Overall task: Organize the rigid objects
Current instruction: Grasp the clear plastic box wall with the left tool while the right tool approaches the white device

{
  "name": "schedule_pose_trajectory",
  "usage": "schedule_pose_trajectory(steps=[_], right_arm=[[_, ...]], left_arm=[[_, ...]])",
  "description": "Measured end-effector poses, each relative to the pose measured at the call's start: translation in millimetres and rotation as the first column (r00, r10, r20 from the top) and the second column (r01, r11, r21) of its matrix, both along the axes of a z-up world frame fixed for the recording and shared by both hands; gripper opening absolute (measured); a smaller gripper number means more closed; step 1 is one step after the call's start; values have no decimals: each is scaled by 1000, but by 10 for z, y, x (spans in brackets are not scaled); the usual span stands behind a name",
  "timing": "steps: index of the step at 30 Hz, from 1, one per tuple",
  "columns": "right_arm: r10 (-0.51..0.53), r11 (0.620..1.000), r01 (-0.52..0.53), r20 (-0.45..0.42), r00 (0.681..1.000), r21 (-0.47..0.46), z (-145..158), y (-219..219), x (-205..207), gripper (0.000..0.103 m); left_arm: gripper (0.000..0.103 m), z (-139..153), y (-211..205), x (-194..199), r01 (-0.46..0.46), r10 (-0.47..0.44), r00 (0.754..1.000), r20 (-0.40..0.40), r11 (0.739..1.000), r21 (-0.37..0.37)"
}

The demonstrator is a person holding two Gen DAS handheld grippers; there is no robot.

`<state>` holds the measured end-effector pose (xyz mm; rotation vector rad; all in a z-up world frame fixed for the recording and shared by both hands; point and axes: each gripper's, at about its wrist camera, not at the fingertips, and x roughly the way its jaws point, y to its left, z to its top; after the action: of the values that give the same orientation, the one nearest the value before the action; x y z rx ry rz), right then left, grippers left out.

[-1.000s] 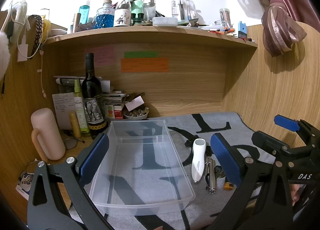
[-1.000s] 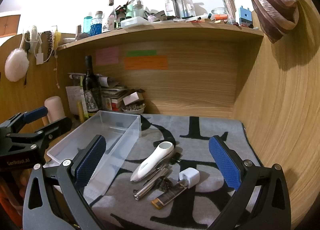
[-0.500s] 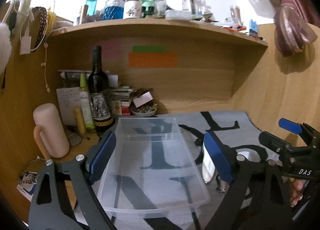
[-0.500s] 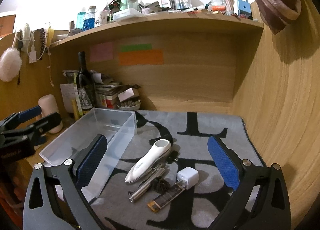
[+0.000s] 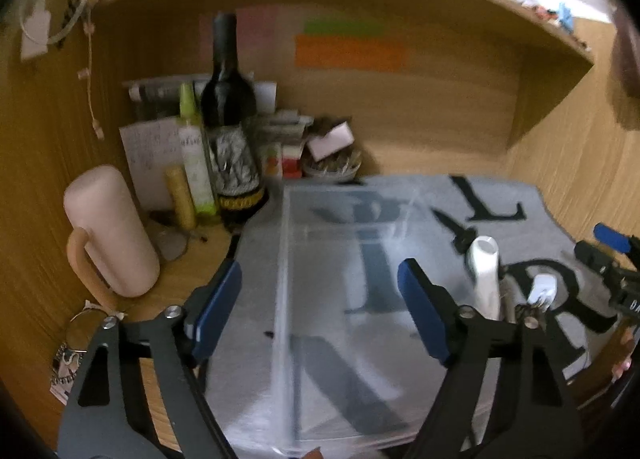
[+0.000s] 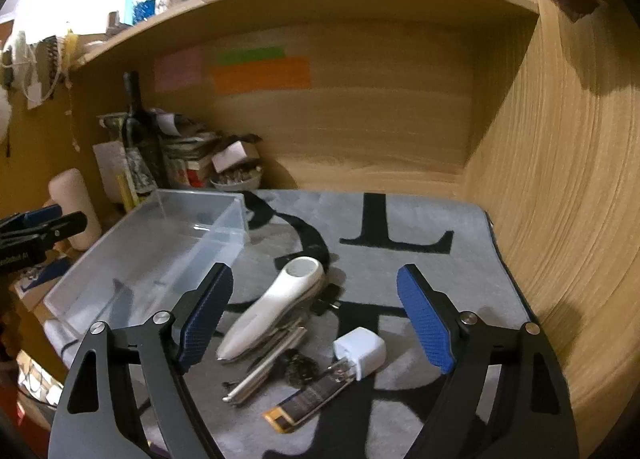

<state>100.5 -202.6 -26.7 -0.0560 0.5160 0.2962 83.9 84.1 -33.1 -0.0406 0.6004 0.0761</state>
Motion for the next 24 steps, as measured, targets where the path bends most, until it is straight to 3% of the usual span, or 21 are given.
schedule_pose_trajectory(steps=[9,13,17,24], right_arm=[[24,999,-27,-119,993,-19,-173,40,388,68],[44,999,-48,-163,986,-23,-261,114,498,65],[62,997,-69,-213,975,-27,-353,199,598,62],[101,992,-120,-331,938,-38,-525,409,802,55]], left_arm=[[53,-320,366,413,19,-32,973,-229,998,-57],[50,-395,422,462,27,-42,962,-269,998,-61],[33,-448,400,524,72,-91,945,-313,995,-74],[15,-569,329,610,123,-152,917,-370,987,-101]])
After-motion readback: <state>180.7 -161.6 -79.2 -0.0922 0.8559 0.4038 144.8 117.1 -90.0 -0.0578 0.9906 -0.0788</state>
